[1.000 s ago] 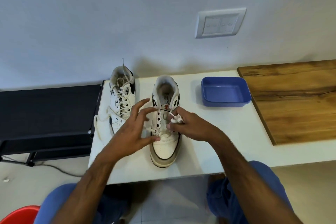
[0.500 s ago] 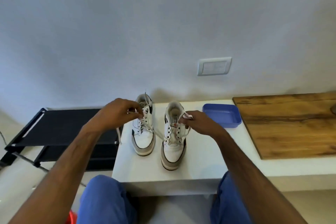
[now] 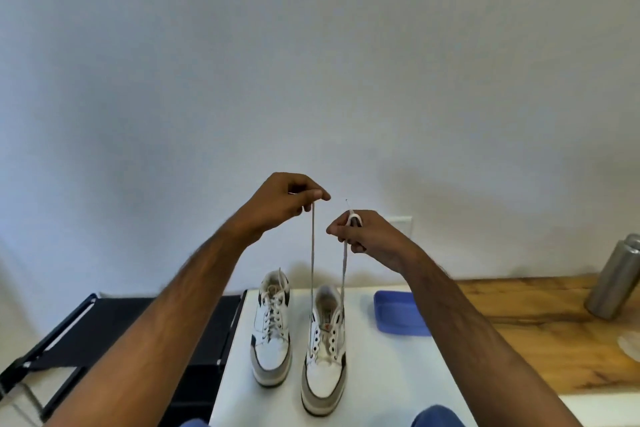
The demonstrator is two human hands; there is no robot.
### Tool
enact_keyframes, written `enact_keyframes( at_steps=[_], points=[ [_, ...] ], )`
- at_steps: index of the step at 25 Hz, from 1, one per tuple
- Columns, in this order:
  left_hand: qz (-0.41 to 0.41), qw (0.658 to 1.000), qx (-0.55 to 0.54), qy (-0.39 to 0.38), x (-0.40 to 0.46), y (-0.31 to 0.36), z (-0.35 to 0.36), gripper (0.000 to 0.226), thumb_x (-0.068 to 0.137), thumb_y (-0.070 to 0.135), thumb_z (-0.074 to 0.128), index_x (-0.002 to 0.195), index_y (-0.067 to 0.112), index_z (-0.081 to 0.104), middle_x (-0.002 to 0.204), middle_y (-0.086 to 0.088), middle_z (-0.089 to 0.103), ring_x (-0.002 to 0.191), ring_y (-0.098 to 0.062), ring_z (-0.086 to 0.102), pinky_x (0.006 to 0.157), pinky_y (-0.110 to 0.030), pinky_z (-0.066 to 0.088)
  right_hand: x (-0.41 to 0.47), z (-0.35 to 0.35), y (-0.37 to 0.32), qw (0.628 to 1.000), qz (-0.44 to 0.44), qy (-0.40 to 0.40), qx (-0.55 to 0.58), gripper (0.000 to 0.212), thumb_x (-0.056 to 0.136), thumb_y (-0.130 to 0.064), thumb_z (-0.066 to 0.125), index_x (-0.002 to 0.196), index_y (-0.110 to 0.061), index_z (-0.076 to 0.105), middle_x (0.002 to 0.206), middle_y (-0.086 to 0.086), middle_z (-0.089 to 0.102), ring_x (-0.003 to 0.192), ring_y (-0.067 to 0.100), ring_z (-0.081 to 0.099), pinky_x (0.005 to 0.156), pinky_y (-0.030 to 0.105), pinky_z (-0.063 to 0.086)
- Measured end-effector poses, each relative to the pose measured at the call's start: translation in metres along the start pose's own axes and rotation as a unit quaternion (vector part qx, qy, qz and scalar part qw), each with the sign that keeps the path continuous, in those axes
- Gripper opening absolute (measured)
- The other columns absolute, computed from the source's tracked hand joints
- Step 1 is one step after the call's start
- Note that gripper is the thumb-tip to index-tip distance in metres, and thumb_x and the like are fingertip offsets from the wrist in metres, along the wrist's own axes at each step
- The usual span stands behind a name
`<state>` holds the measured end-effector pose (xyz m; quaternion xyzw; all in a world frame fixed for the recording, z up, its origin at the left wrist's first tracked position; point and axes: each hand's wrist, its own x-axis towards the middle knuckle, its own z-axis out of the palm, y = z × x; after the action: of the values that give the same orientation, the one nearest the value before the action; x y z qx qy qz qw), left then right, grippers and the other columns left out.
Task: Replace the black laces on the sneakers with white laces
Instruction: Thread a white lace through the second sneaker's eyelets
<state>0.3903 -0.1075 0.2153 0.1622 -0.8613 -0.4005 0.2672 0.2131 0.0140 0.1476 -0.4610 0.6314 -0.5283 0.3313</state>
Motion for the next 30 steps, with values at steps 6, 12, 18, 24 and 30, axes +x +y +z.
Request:
enact_keyframes(
  at_steps=[6,12,18,24,30],
  points=[
    [0.015,0.989,-0.142,0.023,0.01,0.031,-0.007,0.017,0.1,0.013,0.063,0.108,0.008,0.077,0.093,-0.011,0.075,0.085,-0.019,0.071,0.069,-0.029,0.054,-0.004,-0.018,-0.062,0.996,-0.055,0.017,0.073,0.023,0.104,-0.019,0.057,0.1,-0.011,0.078,0.089,0.005,0.07,0.071,0.011,0.05,0.061,0.021,0.038],
    [0.004,0.971,-0.24,0.014,0.016,0.043,-0.006,0.038,0.096,-0.012,0.043,0.117,0.003,0.072,0.111,-0.017,0.075,0.103,-0.028,0.072,0.089,-0.037,0.059,-0.007,-0.03,-0.11,0.995,-0.088,0.055,0.007,0.031,0.106,-0.026,0.049,0.101,-0.008,0.074,0.08,0.008,0.063,0.06,0.012,0.045,0.057,0.025,0.035],
    [0.039,0.975,-0.205,0.073,0.022,0.054,-0.007,0.022,0.092,-0.003,0.066,0.112,0.003,0.074,0.1,-0.015,0.077,0.096,-0.029,0.075,0.088,-0.039,0.06,-0.007,-0.033,-0.139,0.99,-0.123,0.073,-0.003,0.038,0.105,-0.024,0.043,0.101,-0.005,0.075,0.075,0.005,0.057,0.055,0.009,0.04,0.051,0.02,0.034],
    [0.037,0.975,-0.138,0.168,0.027,0.061,-0.01,0.01,0.093,0.016,0.072,0.099,0.018,0.079,0.092,0.004,0.078,0.08,-0.009,0.071,0.064,-0.019,0.052,-0.014,-0.05,-0.182,0.96,-0.214,0.171,-0.06,0.038,0.108,-0.034,0.042,0.107,-0.022,0.077,0.102,-0.003,0.073,0.084,0.003,0.061,0.073,0.017,0.043],
    [0.028,0.963,-0.171,0.208,0.032,0.069,-0.01,0.009,0.092,0.019,0.073,0.099,0.021,0.078,0.102,0.006,0.077,0.093,-0.011,0.072,0.074,-0.026,0.053,-0.008,-0.065,-0.201,0.959,-0.244,0.144,0.021,0.039,0.109,-0.038,0.041,0.115,-0.022,0.076,0.105,0.005,0.073,0.09,0.012,0.063,0.085,0.029,0.047]
  ],
)
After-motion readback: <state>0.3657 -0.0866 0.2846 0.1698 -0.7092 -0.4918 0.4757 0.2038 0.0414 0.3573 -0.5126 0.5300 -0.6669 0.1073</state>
